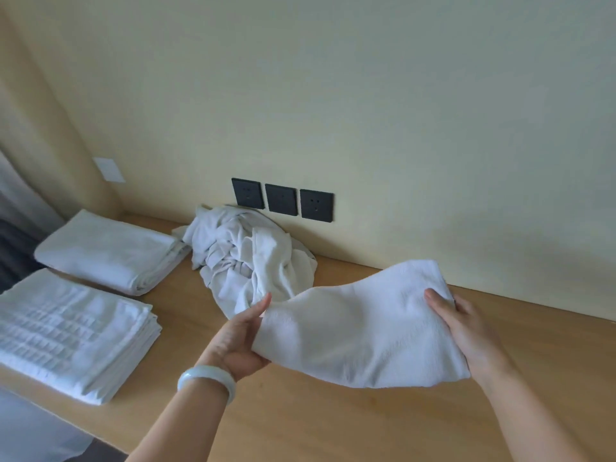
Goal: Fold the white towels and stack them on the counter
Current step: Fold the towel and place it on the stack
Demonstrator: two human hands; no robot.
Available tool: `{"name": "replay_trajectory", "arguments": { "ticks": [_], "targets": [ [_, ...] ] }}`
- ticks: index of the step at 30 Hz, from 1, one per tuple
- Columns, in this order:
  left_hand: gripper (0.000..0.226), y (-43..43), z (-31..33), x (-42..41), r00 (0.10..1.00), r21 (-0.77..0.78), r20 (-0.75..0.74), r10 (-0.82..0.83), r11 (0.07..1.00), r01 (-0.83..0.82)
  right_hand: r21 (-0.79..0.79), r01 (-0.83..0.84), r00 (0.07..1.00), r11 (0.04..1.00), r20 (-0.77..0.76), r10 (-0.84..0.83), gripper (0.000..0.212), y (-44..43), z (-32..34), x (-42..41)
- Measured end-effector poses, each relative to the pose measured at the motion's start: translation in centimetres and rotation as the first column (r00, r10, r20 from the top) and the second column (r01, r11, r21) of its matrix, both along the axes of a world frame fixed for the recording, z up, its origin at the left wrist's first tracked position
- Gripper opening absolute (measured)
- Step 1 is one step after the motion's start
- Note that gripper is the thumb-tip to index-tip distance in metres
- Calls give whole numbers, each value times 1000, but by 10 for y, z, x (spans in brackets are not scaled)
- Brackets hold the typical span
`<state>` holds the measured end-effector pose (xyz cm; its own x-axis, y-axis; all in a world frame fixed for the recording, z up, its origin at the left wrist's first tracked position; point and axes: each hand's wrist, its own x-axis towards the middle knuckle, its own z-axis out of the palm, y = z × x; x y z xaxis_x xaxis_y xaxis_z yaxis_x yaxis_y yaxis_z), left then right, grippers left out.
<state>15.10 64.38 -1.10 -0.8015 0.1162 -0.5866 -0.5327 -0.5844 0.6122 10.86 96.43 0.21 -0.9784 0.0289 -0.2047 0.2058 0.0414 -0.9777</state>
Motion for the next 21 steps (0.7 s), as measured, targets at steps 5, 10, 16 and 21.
{"name": "replay_trajectory", "arguments": {
  "ticks": [5,10,16,21],
  "targets": [
    [25,-92,2,-20,987,-206,35,-160,965,164,15,23,1000,1000,-7,-23,21,-80,6,-8],
    [33,-213,2,-35,965,-381,-78,-250,902,203,5,115,993,993,11,-115,20,-178,-5,-7],
    [35,-345,13,-27,947,-495,-143,-286,849,182,17,67,996,998,57,-68,17,-312,-19,3],
    [31,-436,19,-5,974,-527,-80,-213,839,140,9,-32,997,999,64,31,19,-409,-36,5]
  ]
}}
